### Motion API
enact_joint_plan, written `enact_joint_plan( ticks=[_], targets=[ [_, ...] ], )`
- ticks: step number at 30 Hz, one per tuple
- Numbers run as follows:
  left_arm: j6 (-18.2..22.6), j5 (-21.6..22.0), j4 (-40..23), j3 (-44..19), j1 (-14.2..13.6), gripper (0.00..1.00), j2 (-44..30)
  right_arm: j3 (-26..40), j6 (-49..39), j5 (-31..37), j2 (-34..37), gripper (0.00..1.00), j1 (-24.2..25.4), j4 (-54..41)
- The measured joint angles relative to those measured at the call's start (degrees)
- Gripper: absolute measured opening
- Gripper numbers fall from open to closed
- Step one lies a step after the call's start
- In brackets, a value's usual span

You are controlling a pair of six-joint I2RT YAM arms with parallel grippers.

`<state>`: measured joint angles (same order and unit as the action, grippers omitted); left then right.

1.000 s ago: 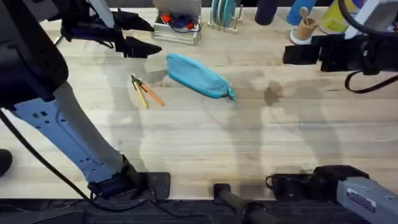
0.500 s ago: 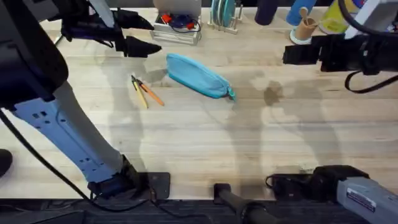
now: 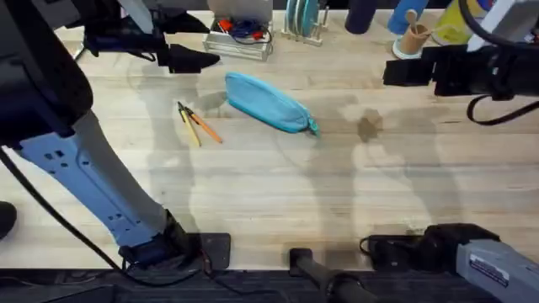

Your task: Unzip the bag, pick up the pens from the table one at a time and place them inside, then zip the bag closed.

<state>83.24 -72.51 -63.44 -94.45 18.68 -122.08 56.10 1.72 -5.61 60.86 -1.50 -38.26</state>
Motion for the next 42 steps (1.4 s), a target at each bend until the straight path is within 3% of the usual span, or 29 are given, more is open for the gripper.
enact_joint_plan(
  ticks=[3, 11, 18, 22, 28, 34, 42],
  targets=[
    [2.1, -0.2, -1.2, 0.0, -0.8, 0.991, 0.0, 0.0, 0.0, 0.0, 0.0, 0.997, 0.0, 0.0],
    [15.1, 1.1, -7.0, 0.0, -4.3, 0.991, 0.0, 0.0, 0.0, 0.0, 0.0, 0.996, 0.0, 0.1],
    [26.2, 6.9, -16.6, 0.0, -4.5, 0.991, 0.0, 0.0, 0.0, 0.0, 0.0, 0.996, 0.0, 0.4],
    [31.7, 10.1, -17.5, 0.0, -5.3, 0.991, -0.5, 0.0, 0.0, 0.0, 0.0, 0.997, 0.0, 0.4],
    [34.7, 12.3, -16.2, -0.1, -6.0, 0.991, -4.7, 0.0, 0.0, 0.0, 0.0, 0.996, 0.0, 0.4],
    [34.8, 12.6, -15.6, -0.1, -6.8, 0.991, -9.9, 0.0, 0.0, 0.0, 0.0, 0.996, 0.0, 0.4],
    [34.8, 12.1, -17.3, -0.2, -7.4, 0.991, -10.2, 0.0, 0.0, 0.0, 0.0, 0.996, 0.0, 0.4]
  ],
)
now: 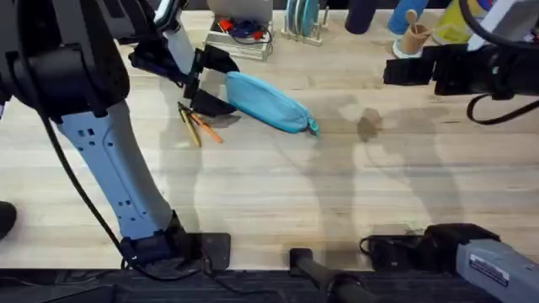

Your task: Unzip the bag, pick up the pens from the table one at a time and place them inside, then zip the bag closed.

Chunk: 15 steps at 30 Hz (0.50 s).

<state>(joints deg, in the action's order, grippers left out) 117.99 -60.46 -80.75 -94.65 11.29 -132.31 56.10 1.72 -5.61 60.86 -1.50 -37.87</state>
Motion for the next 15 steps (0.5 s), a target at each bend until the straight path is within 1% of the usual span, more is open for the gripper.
enact_joint_plan(
  ticks=[8, 15],
  targets=[
    [0.0, -1.6, -4.0, 0.0, 0.1, 0.991, 0.0, 0.0, 0.0, 0.0, 0.0, 0.997, 0.0, 0.0],
    [0.0, -3.0, -4.1, -0.4, 0.1, 0.992, 0.0, 0.0, 0.0, 0.0, 0.0, 0.996, 0.0, 0.0]
  ],
)
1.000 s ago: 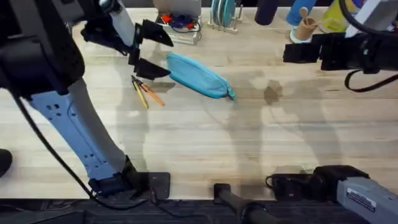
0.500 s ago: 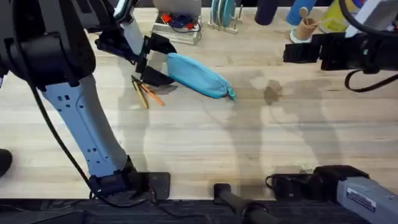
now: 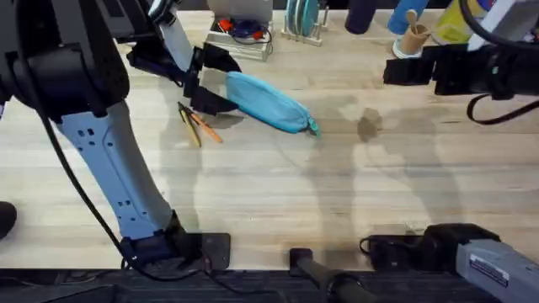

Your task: Unzip the bag, pick up the pens from the table one at a time and place them inside, then zip the bag closed.

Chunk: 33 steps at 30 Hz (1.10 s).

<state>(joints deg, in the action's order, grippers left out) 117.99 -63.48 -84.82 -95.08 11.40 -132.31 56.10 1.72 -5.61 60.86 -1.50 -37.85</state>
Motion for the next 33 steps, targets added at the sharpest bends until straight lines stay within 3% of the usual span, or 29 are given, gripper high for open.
enact_joint_plan(
  ticks=[22, 27, 28, 31, 33],
  targets=[
    [0.0, -3.5, -0.5, -0.4, 0.0, 0.993, 0.0, 0.0, 0.0, 0.0, 0.0, 0.996, 0.0, 0.0],
    [0.0, -4.5, -0.5, -0.4, 0.0, 0.943, 0.0, 0.0, 0.0, 0.0, 0.0, 0.997, 0.0, 0.0],
    [0.0, -4.5, -0.5, -0.4, 0.0, 0.911, 0.0, 0.0, 0.0, 0.0, 0.0, 0.996, 0.0, 0.0],
    [0.0, -4.7, -0.7, -0.4, 0.0, 0.519, 0.0, 0.0, 0.0, 0.0, 0.0, 0.996, 0.0, 0.0],
    [0.0, -4.7, -0.5, -0.4, 0.0, 0.189, 0.0, 0.0, 0.0, 0.0, 0.0, 0.997, 0.0, 0.0]
  ],
)
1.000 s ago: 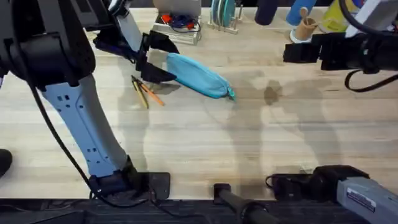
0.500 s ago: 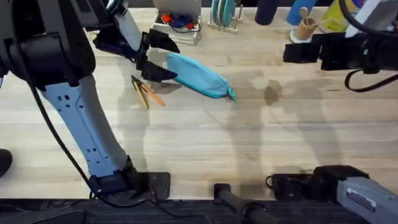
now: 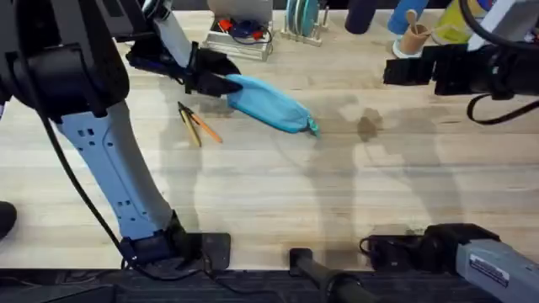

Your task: Unzip the bag, pick up the pens from the table one at a time and place them inside, then zip the bag closed.

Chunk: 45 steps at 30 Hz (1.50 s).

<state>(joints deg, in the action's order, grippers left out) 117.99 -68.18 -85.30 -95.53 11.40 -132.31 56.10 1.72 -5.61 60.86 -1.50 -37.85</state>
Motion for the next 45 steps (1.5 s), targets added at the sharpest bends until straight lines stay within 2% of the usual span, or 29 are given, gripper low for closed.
enact_joint_plan(
  ticks=[1, 3, 25, 32, 38, 45],
  targets=[
    [0.0, 0.2, 0.0, 0.0, 0.0, 0.088, 0.0, 0.0, 0.0, 0.0, 0.0, 0.996, 0.0, 0.0],
    [0.0, 0.5, 0.0, 0.0, -0.2, 0.049, 0.0, 0.0, 0.0, 0.0, 0.0, 0.996, 0.0, -0.2],
    [0.0, 0.5, 0.2, 0.0, -0.2, 0.042, 0.0, 0.0, 0.0, -0.5, 0.0, 0.997, 0.0, -1.2],
    [0.0, 0.5, 1.4, 0.0, -0.3, 0.042, 0.0, 0.0, -2.1, -10.2, 0.0, 0.997, 0.0, -1.7],
    [0.0, 0.4, 2.4, 0.0, -0.3, 0.042, 0.0, 0.0, -10.7, -21.5, 2.0, 0.997, 0.0, -3.2],
    [0.0, 0.4, 2.4, 0.0, -0.3, 0.042, 0.0, 0.0, -18.5, -26.1, 5.9, 0.997, -0.1, -5.1]
  ],
)
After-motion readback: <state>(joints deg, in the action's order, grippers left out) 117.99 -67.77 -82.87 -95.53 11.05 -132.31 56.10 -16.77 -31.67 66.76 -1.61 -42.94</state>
